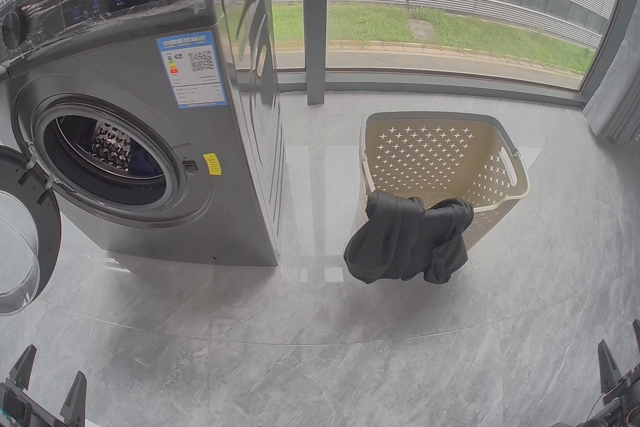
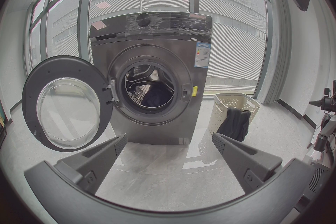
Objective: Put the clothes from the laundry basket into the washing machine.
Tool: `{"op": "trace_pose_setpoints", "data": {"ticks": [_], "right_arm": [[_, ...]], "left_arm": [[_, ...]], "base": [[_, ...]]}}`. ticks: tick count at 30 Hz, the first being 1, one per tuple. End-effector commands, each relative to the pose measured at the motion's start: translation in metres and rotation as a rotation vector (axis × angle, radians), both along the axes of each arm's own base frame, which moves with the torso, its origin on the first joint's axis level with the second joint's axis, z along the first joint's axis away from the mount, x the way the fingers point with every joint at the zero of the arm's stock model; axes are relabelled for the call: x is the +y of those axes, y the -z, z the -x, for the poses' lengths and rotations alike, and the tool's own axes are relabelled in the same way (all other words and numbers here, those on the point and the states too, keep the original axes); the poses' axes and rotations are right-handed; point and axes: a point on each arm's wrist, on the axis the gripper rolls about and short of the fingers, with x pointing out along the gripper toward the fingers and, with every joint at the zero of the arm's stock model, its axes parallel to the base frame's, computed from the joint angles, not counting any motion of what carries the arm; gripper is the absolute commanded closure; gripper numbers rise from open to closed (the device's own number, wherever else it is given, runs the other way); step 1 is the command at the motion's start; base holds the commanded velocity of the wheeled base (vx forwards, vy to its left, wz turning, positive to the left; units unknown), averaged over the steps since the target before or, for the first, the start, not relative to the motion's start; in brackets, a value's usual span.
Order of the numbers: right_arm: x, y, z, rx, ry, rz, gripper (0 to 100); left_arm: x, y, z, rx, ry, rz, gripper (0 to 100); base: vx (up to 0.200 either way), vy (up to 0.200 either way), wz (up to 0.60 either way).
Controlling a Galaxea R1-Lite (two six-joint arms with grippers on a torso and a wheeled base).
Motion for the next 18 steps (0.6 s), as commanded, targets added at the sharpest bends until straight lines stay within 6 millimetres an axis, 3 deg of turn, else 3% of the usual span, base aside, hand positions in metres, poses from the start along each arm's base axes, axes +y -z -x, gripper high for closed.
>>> {"op": "trace_pose_setpoints", "data": {"ticks": [1, 3, 4, 7, 8, 10, 12, 13, 14, 15, 17, 18], "right_arm": [[0.000, -0.041, 0.012, -0.247, 0.001, -0.032, 0], [0.000, -0.052, 0.015, -0.260, 0.002, -0.033, 0], [0.000, -0.061, 0.010, -0.185, -0.009, -0.031, 0], [0.000, -0.063, -0.002, -0.046, -0.047, -0.034, 0], [0.001, -0.065, -0.019, 0.070, -0.100, -0.031, 0], [0.003, -0.066, -0.033, 0.152, -0.152, -0.026, 0], [0.003, -0.067, -0.035, 0.160, -0.159, -0.027, 0], [0.008, -0.075, -0.058, 0.236, -0.228, -0.053, 0], [0.008, -0.075, -0.058, 0.236, -0.228, -0.053, 0], [0.014, -0.083, -0.078, 0.281, -0.251, -0.109, 0], [0.017, -0.086, -0.088, 0.303, -0.261, -0.136, 0], [0.025, -0.086, -0.106, 0.361, -0.290, -0.157, 0]], "left_arm": [[0.000, 0.005, 0.000, 0.005, 0.001, -0.004, 0], [0.000, 0.005, 0.000, 0.005, 0.001, -0.006, 0], [0.000, 0.005, 0.000, 0.005, 0.000, -0.006, 0], [0.000, 0.005, 0.000, 0.005, 0.000, -0.004, 0], [0.000, 0.005, 0.000, 0.005, 0.000, -0.004, 0], [0.000, 0.005, 0.000, 0.005, 0.000, -0.004, 0], [0.000, 0.005, 0.000, 0.005, 0.000, -0.004, 0], [0.000, 0.005, 0.000, 0.005, 0.000, -0.001, 0], [0.000, 0.005, 0.000, 0.005, 0.000, -0.001, 0], [0.000, 0.005, 0.000, 0.005, -0.002, 0.000, 0], [0.000, 0.005, 0.000, 0.005, -0.002, 0.000, 0], [0.000, 0.005, 0.000, 0.005, -0.002, -0.001, 0]], "base": [[0.000, -0.200, 0.00], [0.000, -0.200, 0.00], [0.000, -0.200, 0.00], [0.000, -0.200, 0.00], [0.000, -0.200, 0.00], [0.000, -0.200, 0.00], [0.000, -0.200, 0.00], [0.000, -0.200, 0.00], [0.000, -0.200, 0.00], [0.000, -0.200, 0.00], [0.000, 0.000, 0.00], [0.000, 0.000, 0.00]]}}
